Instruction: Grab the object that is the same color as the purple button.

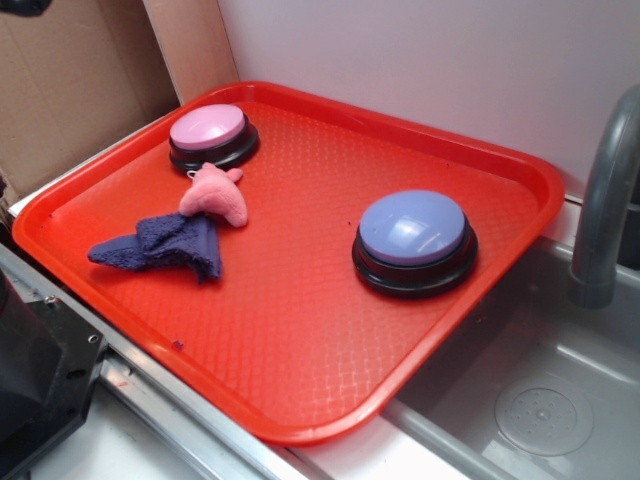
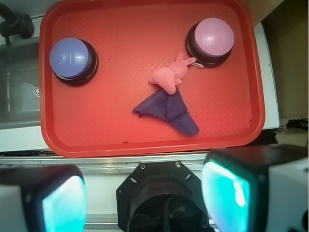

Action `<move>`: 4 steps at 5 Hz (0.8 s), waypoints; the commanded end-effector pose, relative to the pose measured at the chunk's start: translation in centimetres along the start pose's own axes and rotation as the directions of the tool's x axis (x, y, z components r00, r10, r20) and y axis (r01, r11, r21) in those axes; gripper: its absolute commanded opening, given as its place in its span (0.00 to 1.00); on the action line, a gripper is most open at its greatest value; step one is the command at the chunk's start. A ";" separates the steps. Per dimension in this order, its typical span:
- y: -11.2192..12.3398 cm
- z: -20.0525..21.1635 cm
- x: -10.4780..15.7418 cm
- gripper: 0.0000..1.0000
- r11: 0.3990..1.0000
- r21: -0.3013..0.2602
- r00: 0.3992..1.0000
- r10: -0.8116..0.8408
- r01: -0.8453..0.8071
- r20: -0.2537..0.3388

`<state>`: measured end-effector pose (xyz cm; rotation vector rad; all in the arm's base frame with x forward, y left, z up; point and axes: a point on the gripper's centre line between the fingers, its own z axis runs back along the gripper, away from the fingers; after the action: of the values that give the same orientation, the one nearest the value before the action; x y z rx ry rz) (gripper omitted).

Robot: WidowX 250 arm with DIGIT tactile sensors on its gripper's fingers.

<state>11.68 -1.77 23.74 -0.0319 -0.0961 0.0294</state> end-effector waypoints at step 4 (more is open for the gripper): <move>4.6 -7.5 1.6 1.00 0.991 -0.004 0.988 -0.133 0.133 0.074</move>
<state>13.50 2.52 15.69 -0.0379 -0.1568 -0.1039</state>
